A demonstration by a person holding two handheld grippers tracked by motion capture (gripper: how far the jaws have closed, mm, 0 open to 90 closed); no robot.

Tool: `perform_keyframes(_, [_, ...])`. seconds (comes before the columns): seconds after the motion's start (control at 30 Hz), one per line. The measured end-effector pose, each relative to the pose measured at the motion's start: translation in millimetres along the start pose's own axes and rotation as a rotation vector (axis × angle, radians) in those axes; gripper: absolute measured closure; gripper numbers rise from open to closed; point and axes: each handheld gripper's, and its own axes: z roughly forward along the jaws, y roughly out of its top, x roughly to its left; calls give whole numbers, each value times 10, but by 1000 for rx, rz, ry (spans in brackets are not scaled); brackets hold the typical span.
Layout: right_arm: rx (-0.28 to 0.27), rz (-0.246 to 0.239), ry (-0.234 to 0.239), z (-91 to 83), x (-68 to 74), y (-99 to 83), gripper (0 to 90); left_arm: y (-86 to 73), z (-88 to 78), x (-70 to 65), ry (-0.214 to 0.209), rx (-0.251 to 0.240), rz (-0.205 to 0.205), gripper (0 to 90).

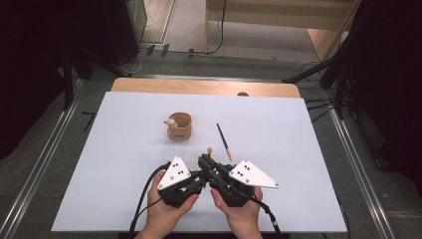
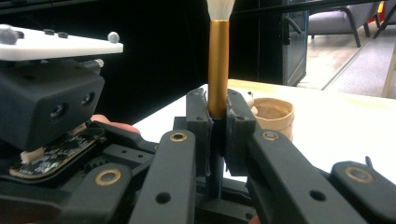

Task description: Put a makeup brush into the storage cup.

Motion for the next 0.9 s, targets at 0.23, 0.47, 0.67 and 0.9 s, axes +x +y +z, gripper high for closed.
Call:
perform_keyframes(0.23, [-25,-8,-27,-36,6,34,509,-6,-3,23,3,9,4,846])
perform_keyframes(0.47, [-30,10,-68,-104,-74,109,124,-25,0,60,11,3,-8,847])
perform_keyframes(0.67, [-24,-1,-54,-155,-154,133,37,-35,-9,89,17,3,-10,847])
perform_keyframes(0.9, [-17,-18,-61,-201,-234,124,13,-37,-30,133,20,-6,-15,847])
